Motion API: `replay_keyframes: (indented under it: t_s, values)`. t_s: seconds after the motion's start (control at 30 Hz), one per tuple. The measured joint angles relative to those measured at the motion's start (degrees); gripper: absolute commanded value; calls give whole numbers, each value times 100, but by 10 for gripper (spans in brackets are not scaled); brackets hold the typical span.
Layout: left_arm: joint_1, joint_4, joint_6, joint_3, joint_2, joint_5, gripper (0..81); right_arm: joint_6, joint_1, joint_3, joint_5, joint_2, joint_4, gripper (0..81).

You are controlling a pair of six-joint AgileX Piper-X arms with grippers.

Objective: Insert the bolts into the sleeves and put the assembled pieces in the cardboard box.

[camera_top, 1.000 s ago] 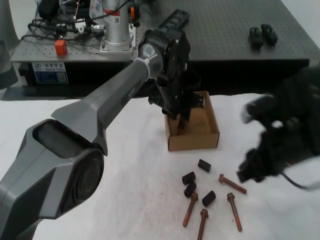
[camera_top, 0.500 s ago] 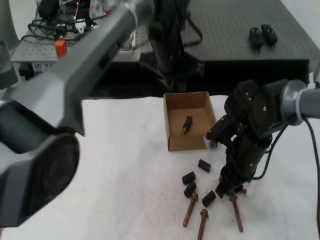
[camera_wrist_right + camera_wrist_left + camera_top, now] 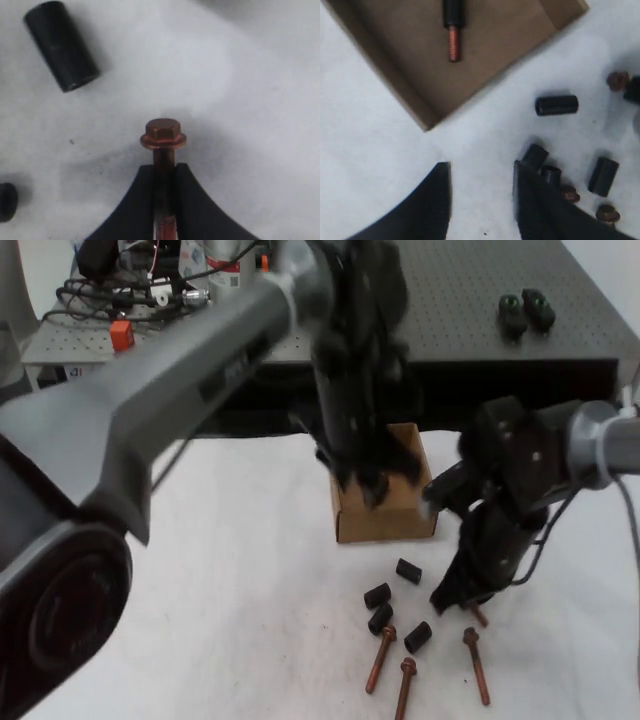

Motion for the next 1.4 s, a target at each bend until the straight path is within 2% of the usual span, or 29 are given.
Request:
replay_keyframes:
  t_s: [0.3,0.57,0.63,0.77,0.97,1.2,1.4]
  values:
    - [-451,-453,891,944,-44,222,298,483,-739,759,-614,-1449,-62,37]
    - [-571,-1237,1475,1442,-52,272,297,742,-956,1850,-778,-3180,64,37]
    - [-571,-1442,1956,1572,-52,272,297,776,-956,2006,-807,-3433,191,37]
    - [-571,-1517,2553,1672,-40,151,297,775,-956,2181,-814,-3671,426,37]
    - [-571,-1583,2755,1670,159,168,290,790,-956,2193,-823,-3705,510,37]
    - [-571,-1528,2906,1624,245,94,186,799,-956,2193,-823,-3705,510,37]
    - [-571,-1416,2937,1640,364,-7,218,814,-956,2193,-1021,-3705,510,37]
